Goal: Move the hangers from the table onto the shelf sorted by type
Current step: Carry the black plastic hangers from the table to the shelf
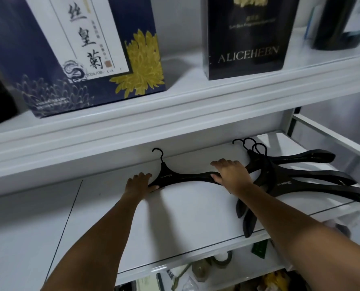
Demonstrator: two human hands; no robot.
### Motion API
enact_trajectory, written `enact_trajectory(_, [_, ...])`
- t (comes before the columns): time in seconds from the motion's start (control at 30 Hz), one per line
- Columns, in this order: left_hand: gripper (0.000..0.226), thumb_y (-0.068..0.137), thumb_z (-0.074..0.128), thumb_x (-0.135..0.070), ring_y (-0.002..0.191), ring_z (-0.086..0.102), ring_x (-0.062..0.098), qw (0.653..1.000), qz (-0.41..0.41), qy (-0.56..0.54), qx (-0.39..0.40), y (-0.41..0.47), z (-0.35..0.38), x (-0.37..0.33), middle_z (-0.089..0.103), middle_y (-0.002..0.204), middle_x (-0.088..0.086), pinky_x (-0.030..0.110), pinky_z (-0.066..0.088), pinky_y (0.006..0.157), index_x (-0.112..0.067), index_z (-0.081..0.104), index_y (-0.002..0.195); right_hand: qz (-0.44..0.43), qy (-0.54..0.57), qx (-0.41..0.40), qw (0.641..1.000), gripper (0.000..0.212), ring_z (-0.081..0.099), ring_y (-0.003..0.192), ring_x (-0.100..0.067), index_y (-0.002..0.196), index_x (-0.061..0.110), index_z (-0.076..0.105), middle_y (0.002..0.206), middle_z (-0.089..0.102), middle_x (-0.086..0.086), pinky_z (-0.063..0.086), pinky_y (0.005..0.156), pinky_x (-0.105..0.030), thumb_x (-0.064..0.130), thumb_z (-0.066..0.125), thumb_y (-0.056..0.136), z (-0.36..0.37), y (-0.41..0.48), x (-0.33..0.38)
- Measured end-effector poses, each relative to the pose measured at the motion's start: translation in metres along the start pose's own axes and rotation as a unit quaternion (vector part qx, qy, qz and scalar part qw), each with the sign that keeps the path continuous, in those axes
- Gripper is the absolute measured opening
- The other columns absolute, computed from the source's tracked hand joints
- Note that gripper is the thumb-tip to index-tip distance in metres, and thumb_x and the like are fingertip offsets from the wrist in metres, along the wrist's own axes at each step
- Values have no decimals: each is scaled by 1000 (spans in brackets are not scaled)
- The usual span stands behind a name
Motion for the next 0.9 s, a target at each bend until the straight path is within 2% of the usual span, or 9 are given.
enact_trajectory(0.17, [64,96,40,-50,146,16,18,992,65,-70,-76,-12,-47,-22,18,159,0,35,10,119,-23,19,150,1,-9,-5,1000,54,49,124,-23,148,21,29,146,42,-4,34,104,-34,42,40,99,-18,-5,9])
enact_trajectory(0.33, [65,99,34,-48,148,-2,13,990,96,-65,-74,-26,-88,-51,-1,161,-4,33,-4,120,-24,5,152,26,-17,-8,999,59,32,139,-23,151,21,20,155,28,-6,24,113,-39,40,40,99,-48,-14,10])
enact_trajectory(0.5, [65,100,31,-46,148,-6,15,988,129,-53,-69,-48,-117,-95,-8,160,-3,33,-5,120,-23,0,152,46,-17,-23,999,60,29,141,-22,152,23,16,157,23,-4,25,113,-41,38,41,99,-84,-37,-3])
enact_trajectory(0.63, [65,100,30,-47,148,-7,17,985,150,-44,-66,-67,-132,-139,-10,160,-4,37,-1,121,-25,-4,152,73,-10,-10,997,63,22,144,-21,153,24,12,159,18,-6,20,116,-41,35,41,99,-111,-66,-30])
enact_trajectory(0.77, [65,100,29,-46,148,-6,17,981,180,-13,-66,-91,-137,-186,-9,160,-2,33,-3,120,-23,-4,152,91,-4,-31,995,62,24,143,-22,153,23,14,158,20,-6,20,116,-40,33,42,99,-133,-105,-61])
enact_trajectory(0.9, [66,100,30,-45,148,-3,19,974,220,4,-61,-123,-139,-247,-5,161,0,36,-2,120,-22,-3,152,135,-5,-44,990,58,25,142,-23,152,25,17,157,22,-5,20,115,-39,44,34,100,-150,-154,-99])
Point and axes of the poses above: each hand's wrist, its own y-axis towards the middle knuckle, its own z-axis out of the palm, x = y × z, the point moved 4 cm from there along y, towards the middle knuckle
